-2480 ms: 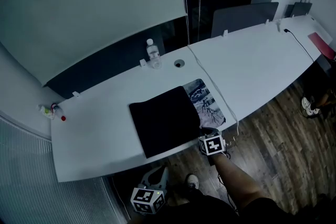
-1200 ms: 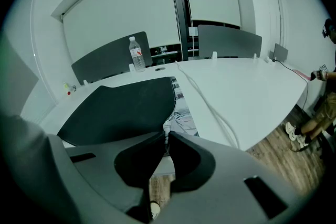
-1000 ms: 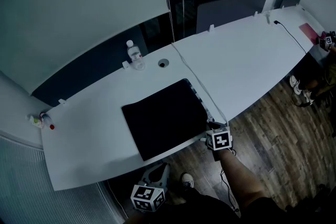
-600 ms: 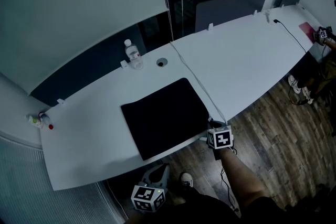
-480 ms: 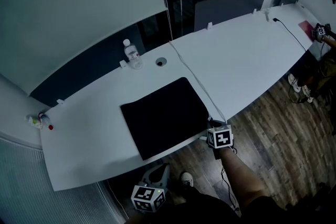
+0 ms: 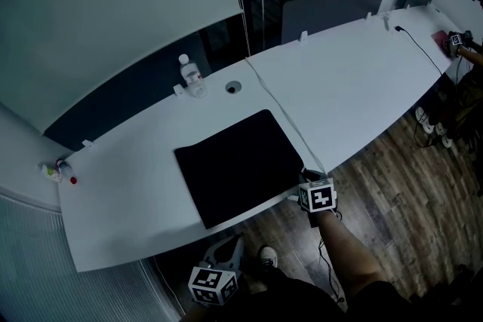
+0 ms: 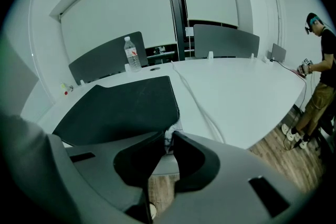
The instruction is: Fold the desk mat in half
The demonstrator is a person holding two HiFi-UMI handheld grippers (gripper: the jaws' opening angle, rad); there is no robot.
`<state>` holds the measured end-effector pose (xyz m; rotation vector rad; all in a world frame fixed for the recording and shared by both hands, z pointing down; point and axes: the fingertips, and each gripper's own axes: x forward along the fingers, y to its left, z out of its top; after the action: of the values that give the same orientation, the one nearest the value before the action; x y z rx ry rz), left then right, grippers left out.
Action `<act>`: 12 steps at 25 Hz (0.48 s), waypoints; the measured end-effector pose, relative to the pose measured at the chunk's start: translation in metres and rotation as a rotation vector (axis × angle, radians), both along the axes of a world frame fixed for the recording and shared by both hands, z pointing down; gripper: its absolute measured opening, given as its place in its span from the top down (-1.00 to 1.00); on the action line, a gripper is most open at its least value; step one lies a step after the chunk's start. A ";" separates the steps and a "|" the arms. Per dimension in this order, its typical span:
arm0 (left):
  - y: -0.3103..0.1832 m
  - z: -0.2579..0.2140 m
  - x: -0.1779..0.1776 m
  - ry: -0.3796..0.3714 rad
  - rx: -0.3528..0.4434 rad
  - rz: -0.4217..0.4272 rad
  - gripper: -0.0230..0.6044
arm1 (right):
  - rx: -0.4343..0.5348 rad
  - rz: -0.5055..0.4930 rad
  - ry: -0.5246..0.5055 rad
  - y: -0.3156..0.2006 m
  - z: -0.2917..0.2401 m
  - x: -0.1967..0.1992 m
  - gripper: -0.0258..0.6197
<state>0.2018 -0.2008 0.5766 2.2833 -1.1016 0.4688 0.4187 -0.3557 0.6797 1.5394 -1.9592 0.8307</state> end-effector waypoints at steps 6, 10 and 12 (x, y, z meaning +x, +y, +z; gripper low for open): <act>0.001 -0.003 0.001 0.003 0.006 0.007 0.91 | 0.026 0.039 0.037 0.002 -0.003 0.016 0.67; 0.005 -0.004 -0.005 0.006 0.014 0.000 0.91 | 0.047 0.061 0.036 0.011 -0.012 0.020 0.67; 0.007 -0.006 -0.007 0.007 0.021 0.002 0.91 | 0.060 0.077 0.034 0.016 -0.018 0.023 0.67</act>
<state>0.1951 -0.1937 0.5705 2.3027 -1.1064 0.4521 0.4412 -0.3393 0.6616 1.6619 -1.9275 0.7777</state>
